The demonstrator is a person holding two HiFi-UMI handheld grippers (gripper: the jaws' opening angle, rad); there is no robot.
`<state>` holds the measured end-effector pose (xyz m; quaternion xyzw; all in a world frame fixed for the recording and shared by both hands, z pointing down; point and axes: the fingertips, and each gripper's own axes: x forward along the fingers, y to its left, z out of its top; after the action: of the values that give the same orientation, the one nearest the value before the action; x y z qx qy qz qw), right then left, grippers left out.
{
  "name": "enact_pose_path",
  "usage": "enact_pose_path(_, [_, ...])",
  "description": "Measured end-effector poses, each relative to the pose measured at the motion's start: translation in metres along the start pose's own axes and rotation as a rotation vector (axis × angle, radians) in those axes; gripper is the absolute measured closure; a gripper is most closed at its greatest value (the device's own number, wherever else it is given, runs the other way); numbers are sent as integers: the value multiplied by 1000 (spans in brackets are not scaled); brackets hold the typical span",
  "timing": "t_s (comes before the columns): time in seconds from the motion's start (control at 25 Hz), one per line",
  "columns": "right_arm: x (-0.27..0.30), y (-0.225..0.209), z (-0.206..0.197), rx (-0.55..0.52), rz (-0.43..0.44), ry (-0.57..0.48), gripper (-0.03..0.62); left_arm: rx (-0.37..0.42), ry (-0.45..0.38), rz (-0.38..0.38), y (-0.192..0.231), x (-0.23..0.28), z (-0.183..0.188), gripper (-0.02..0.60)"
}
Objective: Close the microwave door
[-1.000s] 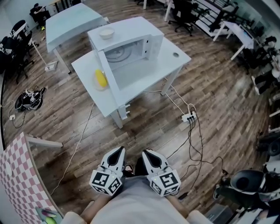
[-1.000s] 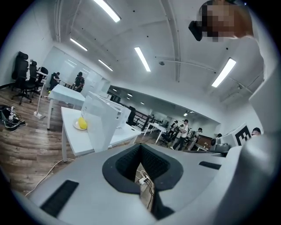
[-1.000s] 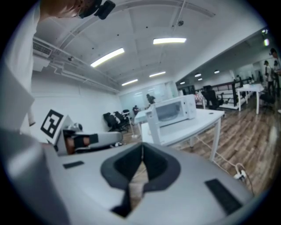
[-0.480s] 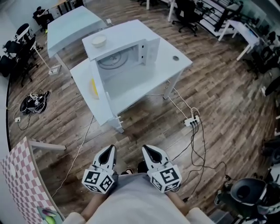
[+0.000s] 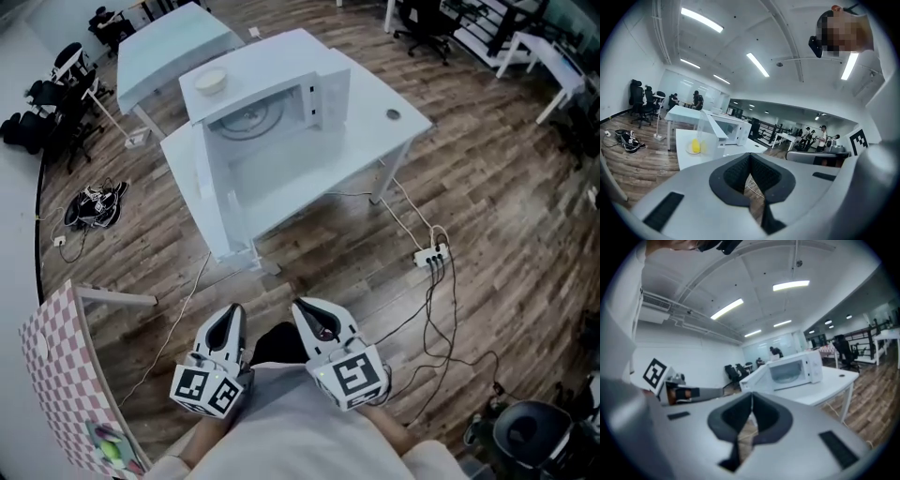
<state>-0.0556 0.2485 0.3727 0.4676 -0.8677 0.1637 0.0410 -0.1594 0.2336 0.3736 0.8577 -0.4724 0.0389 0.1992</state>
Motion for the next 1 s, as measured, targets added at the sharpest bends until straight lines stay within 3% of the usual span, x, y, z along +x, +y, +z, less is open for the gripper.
enact_pose_path(0.4, [25,14,9,3,111,21,571,-8,17,152,26,1,-1,563])
enact_pose_path(1.0, [66,-25,34,-62,173,76,571,-33,-25,288,87,50,13,563])
